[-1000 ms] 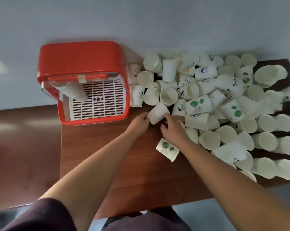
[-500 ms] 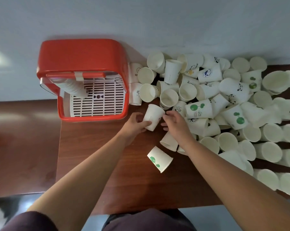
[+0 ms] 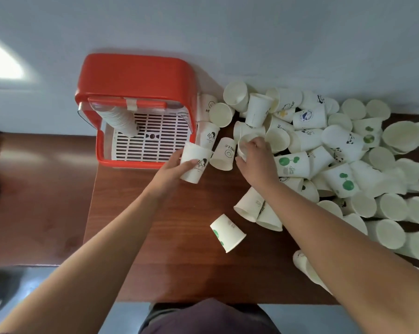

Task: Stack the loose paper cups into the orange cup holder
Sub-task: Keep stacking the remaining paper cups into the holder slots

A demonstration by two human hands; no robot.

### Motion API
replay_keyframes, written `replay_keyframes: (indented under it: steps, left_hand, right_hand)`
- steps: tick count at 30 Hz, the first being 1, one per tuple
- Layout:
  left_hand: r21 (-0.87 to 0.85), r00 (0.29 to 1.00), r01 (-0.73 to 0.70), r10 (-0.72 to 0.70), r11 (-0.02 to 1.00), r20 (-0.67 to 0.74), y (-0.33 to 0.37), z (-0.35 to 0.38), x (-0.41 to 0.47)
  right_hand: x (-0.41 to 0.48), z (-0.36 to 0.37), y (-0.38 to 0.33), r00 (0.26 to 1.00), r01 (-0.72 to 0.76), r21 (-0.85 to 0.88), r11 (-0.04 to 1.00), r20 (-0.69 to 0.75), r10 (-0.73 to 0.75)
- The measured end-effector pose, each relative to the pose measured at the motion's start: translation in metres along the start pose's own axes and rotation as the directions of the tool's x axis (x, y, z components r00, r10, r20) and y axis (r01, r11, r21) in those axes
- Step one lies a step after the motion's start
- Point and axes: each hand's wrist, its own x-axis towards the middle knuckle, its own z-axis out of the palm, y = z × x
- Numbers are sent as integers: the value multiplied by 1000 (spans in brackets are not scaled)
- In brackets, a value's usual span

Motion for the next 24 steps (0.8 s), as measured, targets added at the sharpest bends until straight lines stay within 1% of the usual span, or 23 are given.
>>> replay_keyframes:
  steps: [2, 3, 5, 8, 11, 13, 16, 18, 20, 22, 24]
  left_hand:
    - [-77, 1000, -5, 5, 997, -5, 1, -6, -8]
    - [-95, 1000, -5, 3, 995, -15, -1, -10, -11]
    - [-124, 999, -12, 5, 992, -53, 0, -19, -16]
    - [-140, 996, -54, 43, 989, -76, 3, -34, -21]
    - [-157, 991, -126, 115, 980, -72, 8, -49, -23]
    - [-199, 987, -151, 136, 968, -88, 12, -59, -22]
    - [-209, 980, -174, 147, 962, -138, 18, -77, -19]
    - [-161, 970, -174, 142, 971, -196, 19, -90, -15]
    - [-56, 956, -170, 151, 984, -252, 18, -103, -11]
    - [107, 941, -159, 183, 981, -283, 16, -113, -7]
    - [281, 929, -153, 235, 947, -285, 15, -119, -2]
  right_hand:
    - [0, 6, 1, 995, -5, -106, 994, 98, 15]
    - [-1, 7, 1, 995, 3, -117, 993, 103, 9]
    - [-4, 5, 0, 999, 24, -94, 995, 48, -19]
    - [-7, -2, -5, 993, 57, -16, 998, -105, -58]
    - [-14, -17, -24, 975, 106, 65, 992, -204, -91]
    - [-17, -25, -40, 974, 110, 142, 984, -212, -79]
    - [-16, -32, -65, 989, 68, 305, 950, -148, -23]
    - [-14, -37, -82, 994, 11, 440, 898, -102, 38]
    - [-12, -43, -98, 996, -59, 548, 834, -20, 84]
    - [-11, -45, -113, 994, -104, 610, 785, 51, 92]
    - [-8, -44, -125, 993, -115, 644, 756, 77, 85]
